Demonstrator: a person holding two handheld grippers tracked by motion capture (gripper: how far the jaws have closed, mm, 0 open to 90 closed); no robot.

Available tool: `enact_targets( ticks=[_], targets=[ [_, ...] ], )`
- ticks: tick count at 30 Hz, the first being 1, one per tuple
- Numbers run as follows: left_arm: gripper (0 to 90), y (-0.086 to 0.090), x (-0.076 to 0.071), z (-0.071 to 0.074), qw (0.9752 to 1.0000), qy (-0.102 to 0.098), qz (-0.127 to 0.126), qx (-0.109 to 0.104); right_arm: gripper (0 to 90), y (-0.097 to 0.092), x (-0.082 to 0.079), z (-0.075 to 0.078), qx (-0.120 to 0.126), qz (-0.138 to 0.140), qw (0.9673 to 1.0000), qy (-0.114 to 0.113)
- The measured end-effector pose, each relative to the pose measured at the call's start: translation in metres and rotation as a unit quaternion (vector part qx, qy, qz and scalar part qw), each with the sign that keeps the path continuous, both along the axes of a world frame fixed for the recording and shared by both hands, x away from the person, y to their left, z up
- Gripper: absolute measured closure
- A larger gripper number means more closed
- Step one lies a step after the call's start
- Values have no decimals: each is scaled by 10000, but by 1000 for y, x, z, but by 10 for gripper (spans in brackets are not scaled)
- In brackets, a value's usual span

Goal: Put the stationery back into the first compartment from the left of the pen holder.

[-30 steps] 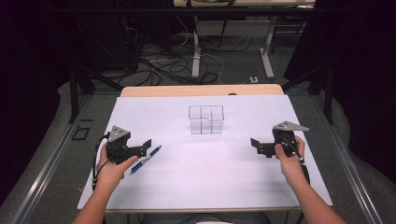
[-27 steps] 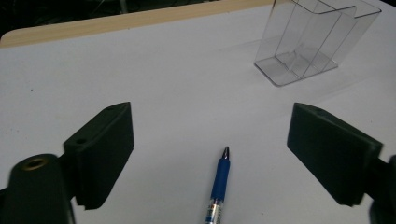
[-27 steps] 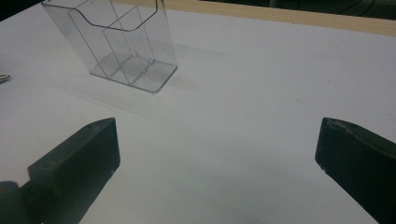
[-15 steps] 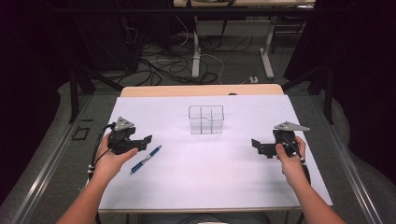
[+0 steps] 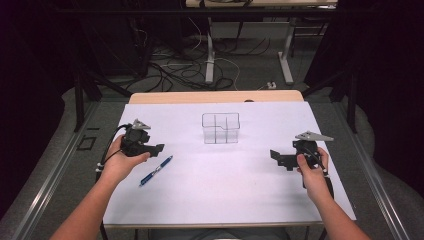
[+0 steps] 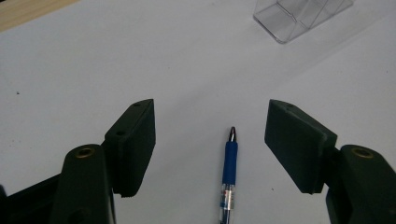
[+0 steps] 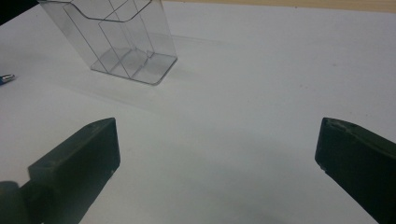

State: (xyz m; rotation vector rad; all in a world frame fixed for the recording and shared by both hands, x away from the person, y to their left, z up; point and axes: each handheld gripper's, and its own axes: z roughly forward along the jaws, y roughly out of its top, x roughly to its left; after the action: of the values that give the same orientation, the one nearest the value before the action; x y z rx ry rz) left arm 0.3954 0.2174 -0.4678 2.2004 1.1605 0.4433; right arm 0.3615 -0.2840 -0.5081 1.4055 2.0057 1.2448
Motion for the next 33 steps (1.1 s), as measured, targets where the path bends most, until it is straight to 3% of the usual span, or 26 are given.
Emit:
enact_targets(
  ticks=[5, 6, 15, 18, 22, 33],
  targets=[
    [410, -4, 6, -3, 9996, 288, -33, -64, 0, -1, -2, 1, 4, -36, 10000, 7],
    [418, -4, 7, -2, 9991, 424, -61, -64, 0, -1, -3, 1, 5, -46, 10000, 7],
    [486, -6, 17, -3, 9969, 788, -48, 41, 1, -1, -2, -3, -20, -26, 10000, 71],
    [515, -6, 20, -6, 9954, 957, 10, 49, 2, -1, -2, -3, -6, -21, 9999, 98],
    [538, -7, 24, -12, 9925, 1207, -29, 215, 5, -1, -2, -4, -18, -9, 9999, 112],
    [579, -11, 26, -31, 9869, 1529, -181, 485, 10, 0, -2, -6, -32, 29, 9999, 148]
  ],
)
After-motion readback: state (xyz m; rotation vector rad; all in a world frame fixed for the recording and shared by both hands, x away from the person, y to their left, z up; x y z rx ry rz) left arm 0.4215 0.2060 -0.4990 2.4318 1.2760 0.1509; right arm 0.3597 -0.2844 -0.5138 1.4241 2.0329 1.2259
